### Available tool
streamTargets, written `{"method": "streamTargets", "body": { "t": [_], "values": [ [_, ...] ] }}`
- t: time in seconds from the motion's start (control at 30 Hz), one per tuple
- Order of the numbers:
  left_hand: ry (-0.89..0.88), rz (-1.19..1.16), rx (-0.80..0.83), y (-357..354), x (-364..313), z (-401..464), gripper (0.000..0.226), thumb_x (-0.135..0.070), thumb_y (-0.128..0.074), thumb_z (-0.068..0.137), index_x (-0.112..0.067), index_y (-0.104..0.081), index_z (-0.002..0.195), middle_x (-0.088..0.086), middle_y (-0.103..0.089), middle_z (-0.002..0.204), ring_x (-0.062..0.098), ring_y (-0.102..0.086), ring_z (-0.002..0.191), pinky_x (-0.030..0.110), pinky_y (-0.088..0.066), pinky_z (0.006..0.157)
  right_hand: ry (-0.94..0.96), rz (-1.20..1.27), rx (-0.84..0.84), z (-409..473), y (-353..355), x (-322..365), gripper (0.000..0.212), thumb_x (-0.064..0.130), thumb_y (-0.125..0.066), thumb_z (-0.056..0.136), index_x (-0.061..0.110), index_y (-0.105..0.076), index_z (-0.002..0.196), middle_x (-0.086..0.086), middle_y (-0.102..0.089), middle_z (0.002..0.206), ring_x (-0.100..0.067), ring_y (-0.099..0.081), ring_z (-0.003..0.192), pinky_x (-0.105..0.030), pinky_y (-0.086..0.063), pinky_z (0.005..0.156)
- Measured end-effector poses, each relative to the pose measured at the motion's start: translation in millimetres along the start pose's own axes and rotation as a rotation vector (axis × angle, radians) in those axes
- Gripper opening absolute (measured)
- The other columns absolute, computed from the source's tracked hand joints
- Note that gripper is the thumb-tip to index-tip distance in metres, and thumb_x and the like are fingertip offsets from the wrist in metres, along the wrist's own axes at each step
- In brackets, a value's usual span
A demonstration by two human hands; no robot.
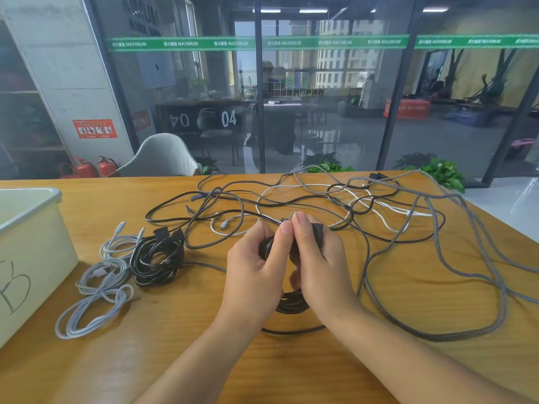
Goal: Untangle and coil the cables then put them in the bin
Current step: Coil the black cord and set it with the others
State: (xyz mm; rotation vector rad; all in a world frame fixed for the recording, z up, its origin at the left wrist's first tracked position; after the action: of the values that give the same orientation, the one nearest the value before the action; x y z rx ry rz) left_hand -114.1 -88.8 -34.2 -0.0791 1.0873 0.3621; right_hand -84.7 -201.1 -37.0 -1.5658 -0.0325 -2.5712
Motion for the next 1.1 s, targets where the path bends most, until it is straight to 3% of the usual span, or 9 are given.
{"method": "streamTargets", "body": {
  "t": [0.23,0.37,0.47,0.6,0.67,0.77,0.83,1.03,1.1],
  "values": [
    [0.004,0.006,0.008,-0.4,-5.6,-0.6,0.046,-0.066,-0.052,0.091,-0.024,-0.057,0.073,0.001,-0.049,0.057,0.038,-0.051,0.056,0.05,-0.044,0.048,-0.007,0.003,-0.004,-0.1,0.9,4.7,0.055,0.059,-0.05,0.099,0.007,-0.055,0.081,0.001,-0.049,0.065,-0.019,-0.046,0.061,-0.03,-0.037,0.056],
    [0.042,-0.04,0.044,-1.2,0.3,0.2,0.043,-0.06,-0.053,0.092,-0.022,-0.056,0.071,0.001,-0.049,0.055,0.028,-0.047,0.045,0.034,-0.04,0.04,-0.053,0.015,-0.01,-3.1,1.8,-0.4,0.059,0.059,-0.05,0.103,0.002,-0.056,0.086,-0.002,-0.046,0.064,-0.02,-0.045,0.057,-0.028,-0.04,0.048],
    [0.171,-0.11,0.055,-2.1,11.0,0.6,0.054,-0.059,-0.055,0.092,-0.005,-0.061,0.087,0.001,-0.052,0.053,0.021,-0.045,0.042,0.029,-0.039,0.044,-0.156,-0.029,0.067,-2.0,0.5,-7.8,0.057,0.06,-0.046,0.099,0.006,-0.064,0.093,-0.008,-0.049,0.065,-0.02,-0.049,0.055,-0.029,-0.043,0.045],
    [0.381,-0.268,-0.057,5.5,30.6,6.2,0.055,-0.06,-0.06,0.093,-0.005,-0.062,0.098,0.004,-0.048,0.054,0.019,-0.043,0.047,0.034,-0.038,0.059,-0.216,-0.024,0.152,4.9,2.0,-15.2,0.048,0.058,-0.045,0.098,0.019,-0.067,0.114,-0.011,-0.072,0.088,-0.027,-0.068,0.078,-0.029,-0.057,0.071],
    [0.437,-0.382,-0.107,9.1,35.9,10.4,0.056,-0.059,-0.06,0.095,-0.004,-0.063,0.109,0.001,-0.041,0.053,0.018,-0.041,0.048,0.037,-0.035,0.064,-0.24,-0.031,0.17,5.5,4.1,-20.9,0.037,0.054,-0.047,0.101,0.027,-0.065,0.121,-0.007,-0.076,0.096,-0.024,-0.072,0.092,-0.038,-0.058,0.082],
    [0.493,-0.47,-0.124,13.5,40.4,13.2,0.055,-0.06,-0.055,0.098,-0.006,-0.062,0.108,0.0,-0.041,0.056,0.017,-0.042,0.05,0.035,-0.038,0.063,-0.295,-0.065,0.193,4.9,6.0,-23.9,0.021,0.036,-0.054,0.106,0.037,-0.06,0.126,-0.002,-0.077,0.099,-0.019,-0.072,0.09,-0.037,-0.057,0.069],
    [0.52,-0.479,-0.103,14.2,41.2,13.1,0.055,-0.063,-0.051,0.098,-0.009,-0.063,0.107,0.0,-0.046,0.06,0.017,-0.044,0.053,0.033,-0.041,0.062,-0.311,-0.065,0.194,4.9,7.2,-25.5,0.026,0.027,-0.057,0.106,0.04,-0.057,0.128,-0.001,-0.077,0.102,-0.013,-0.072,0.09,-0.033,-0.057,0.06],
    [0.337,-0.302,0.022,17.0,27.0,15.6,0.037,-0.051,-0.049,0.104,-0.021,-0.066,0.116,0.004,-0.067,0.082,0.017,-0.064,0.07,0.035,-0.052,0.075,-0.314,0.056,0.09,8.5,14.6,-26.4,0.031,0.022,-0.059,0.106,0.036,-0.058,0.133,-0.003,-0.077,0.108,-0.017,-0.073,0.103,-0.036,-0.058,0.058],
    [0.258,-0.203,0.045,17.9,24.9,16.8,0.027,-0.045,-0.054,0.103,-0.029,-0.066,0.12,0.001,-0.074,0.093,0.015,-0.069,0.084,0.028,-0.055,0.077,-0.304,0.072,0.055,12.0,19.1,-25.7,0.03,0.023,-0.059,0.106,0.038,-0.059,0.131,-0.003,-0.077,0.107,-0.018,-0.073,0.102,-0.035,-0.058,0.058]
  ]
}}
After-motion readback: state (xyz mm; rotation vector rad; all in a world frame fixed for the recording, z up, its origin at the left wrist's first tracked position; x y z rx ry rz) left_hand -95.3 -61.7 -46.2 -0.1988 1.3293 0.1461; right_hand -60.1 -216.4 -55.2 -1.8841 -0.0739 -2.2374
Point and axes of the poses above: each hand's wrist, its own z-axis towards the middle knuckle, its own y-axis out of the back of the hand, x = y × z, the point moved 4 cm from there along z, towards the middle knuckle
